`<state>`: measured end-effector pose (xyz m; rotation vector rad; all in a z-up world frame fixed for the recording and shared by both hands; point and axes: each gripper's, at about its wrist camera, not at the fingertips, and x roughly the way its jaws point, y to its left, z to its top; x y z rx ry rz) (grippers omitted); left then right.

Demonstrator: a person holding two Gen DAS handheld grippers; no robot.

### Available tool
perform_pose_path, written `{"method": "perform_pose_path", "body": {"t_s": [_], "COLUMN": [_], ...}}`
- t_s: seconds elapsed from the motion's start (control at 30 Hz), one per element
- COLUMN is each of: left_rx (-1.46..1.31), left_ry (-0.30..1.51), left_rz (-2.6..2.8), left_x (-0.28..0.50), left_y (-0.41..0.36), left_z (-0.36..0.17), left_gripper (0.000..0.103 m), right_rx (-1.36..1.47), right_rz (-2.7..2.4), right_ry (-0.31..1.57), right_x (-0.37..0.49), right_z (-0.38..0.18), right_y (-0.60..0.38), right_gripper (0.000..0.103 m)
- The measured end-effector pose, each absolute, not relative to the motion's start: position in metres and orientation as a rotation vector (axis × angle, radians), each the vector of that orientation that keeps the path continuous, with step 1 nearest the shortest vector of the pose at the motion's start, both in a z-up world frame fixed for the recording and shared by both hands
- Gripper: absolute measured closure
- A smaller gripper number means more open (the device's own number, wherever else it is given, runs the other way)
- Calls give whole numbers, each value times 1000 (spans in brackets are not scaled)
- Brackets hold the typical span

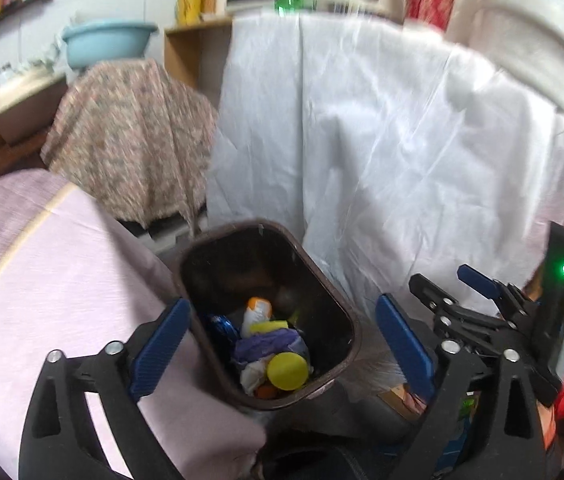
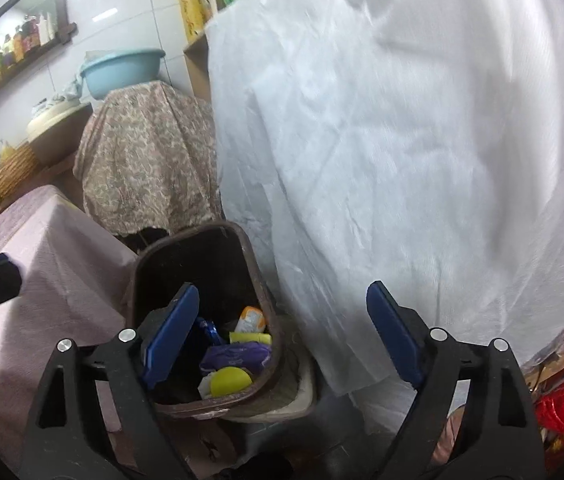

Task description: Collect trash

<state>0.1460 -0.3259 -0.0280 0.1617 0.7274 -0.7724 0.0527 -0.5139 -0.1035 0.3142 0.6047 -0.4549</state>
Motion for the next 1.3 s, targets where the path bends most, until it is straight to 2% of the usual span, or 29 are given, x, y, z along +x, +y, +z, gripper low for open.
{"method": "perform_pose_path", "body": {"t_s": [0.07, 0.27, 0.6, 0.73, 0.93, 1.3], "left_rx": [153, 97, 27, 61, -30, -8], "left_ry": [665, 521, 432, 386, 378, 331], "left_rz": [-762, -692, -438, -303, -237, -141], "left_x": [134, 104, 75, 63, 51, 21], "left_y": [-303, -219, -89, -57, -11, 10], "left_z": [-16, 0, 8, 13, 19, 10], "left_gripper": [6, 6, 6, 5, 6, 5], "right_rx": [316, 240, 141, 73, 49, 2], "right_rz": [-429, -325, -114, -78, -6, 41], "right_ry": [584, 525, 451, 418, 356, 291], "right_x": [51, 51, 50, 45, 24, -25], "right_z": [-95, -65, -28, -19, -5, -5], "right_y": [-502, -440, -321, -276, -229, -198], "right_gripper": [11, 6, 6, 6, 6, 6]}}
